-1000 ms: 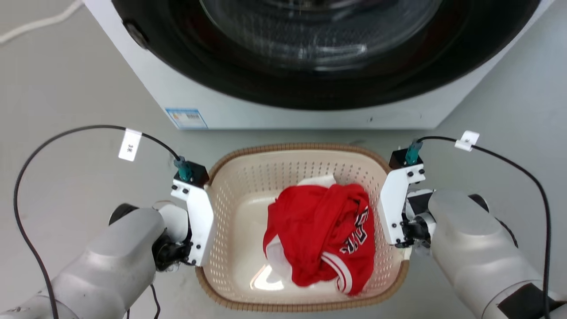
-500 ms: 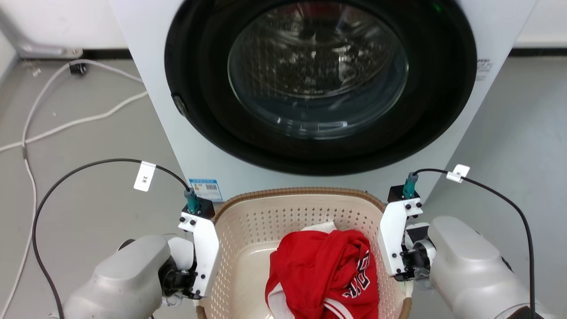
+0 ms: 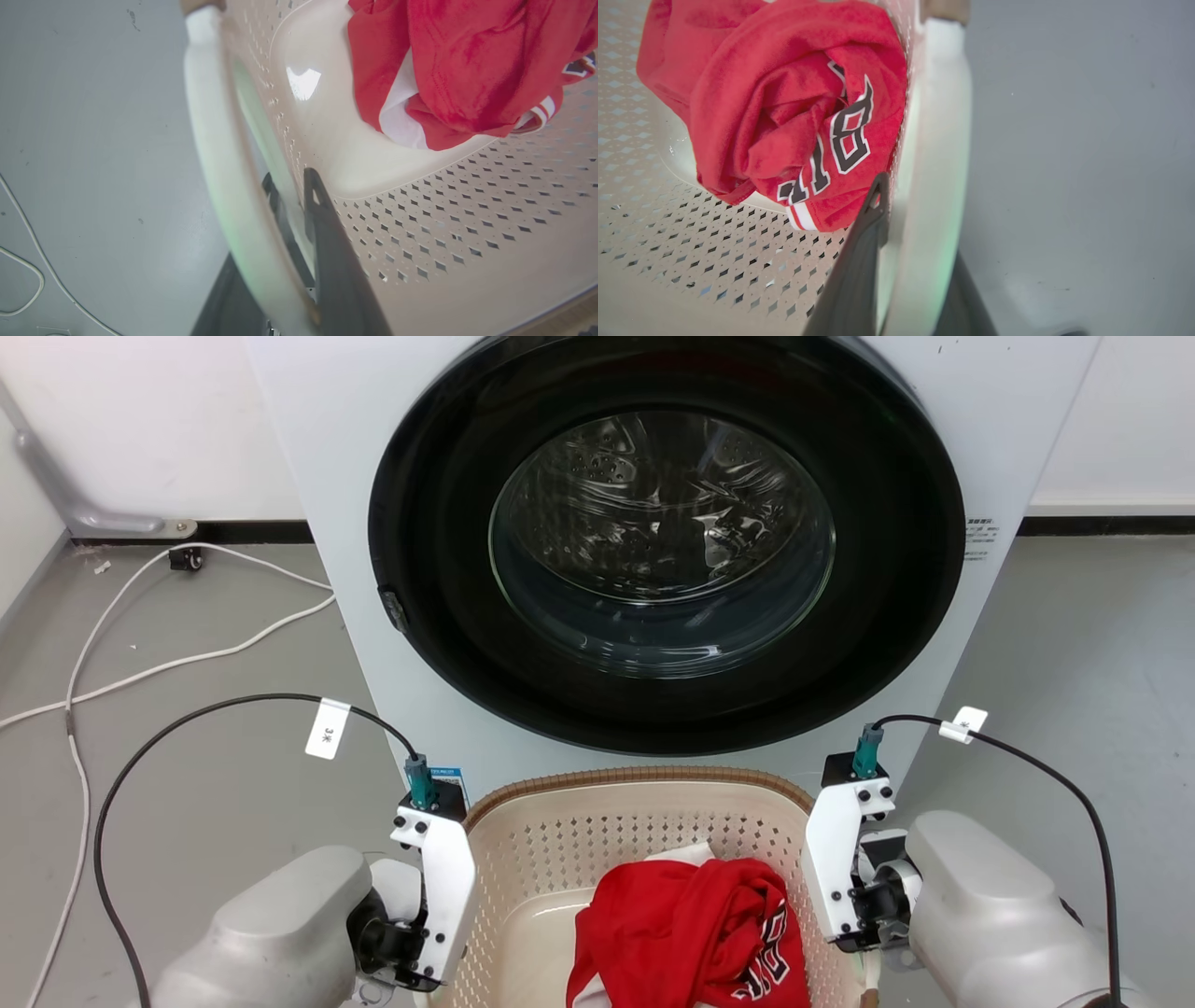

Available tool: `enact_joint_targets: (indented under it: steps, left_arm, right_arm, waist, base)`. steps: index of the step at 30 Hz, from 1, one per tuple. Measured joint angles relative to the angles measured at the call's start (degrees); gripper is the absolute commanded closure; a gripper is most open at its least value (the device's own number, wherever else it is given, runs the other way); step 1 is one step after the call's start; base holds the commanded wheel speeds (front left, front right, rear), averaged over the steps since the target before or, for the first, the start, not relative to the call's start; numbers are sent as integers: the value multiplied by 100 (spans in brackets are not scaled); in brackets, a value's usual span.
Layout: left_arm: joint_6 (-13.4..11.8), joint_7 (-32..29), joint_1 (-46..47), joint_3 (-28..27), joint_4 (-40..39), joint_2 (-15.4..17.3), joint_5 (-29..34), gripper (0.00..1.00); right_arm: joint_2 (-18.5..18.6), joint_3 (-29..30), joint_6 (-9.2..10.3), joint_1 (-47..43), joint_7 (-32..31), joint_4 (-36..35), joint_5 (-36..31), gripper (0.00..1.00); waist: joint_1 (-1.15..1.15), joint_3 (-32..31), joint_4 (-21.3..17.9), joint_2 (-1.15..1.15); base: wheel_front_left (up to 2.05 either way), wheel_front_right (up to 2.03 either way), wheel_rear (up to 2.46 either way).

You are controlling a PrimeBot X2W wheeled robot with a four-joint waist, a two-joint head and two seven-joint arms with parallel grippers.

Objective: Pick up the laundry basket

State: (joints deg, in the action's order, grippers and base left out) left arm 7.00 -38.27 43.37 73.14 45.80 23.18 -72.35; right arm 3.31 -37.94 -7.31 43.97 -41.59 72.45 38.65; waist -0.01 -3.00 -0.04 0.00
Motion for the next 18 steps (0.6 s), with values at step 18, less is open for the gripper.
enact_joint_targets:
  steps: [18]
  left_arm:
    - [-1,-389,-20,3,-64,10,-175,100]
  right_arm:
    - [11,-151,0,-46,-132,27,175,100]
  waist:
    - [1,-79,-33,0]
  base:
    - [0,0,0]
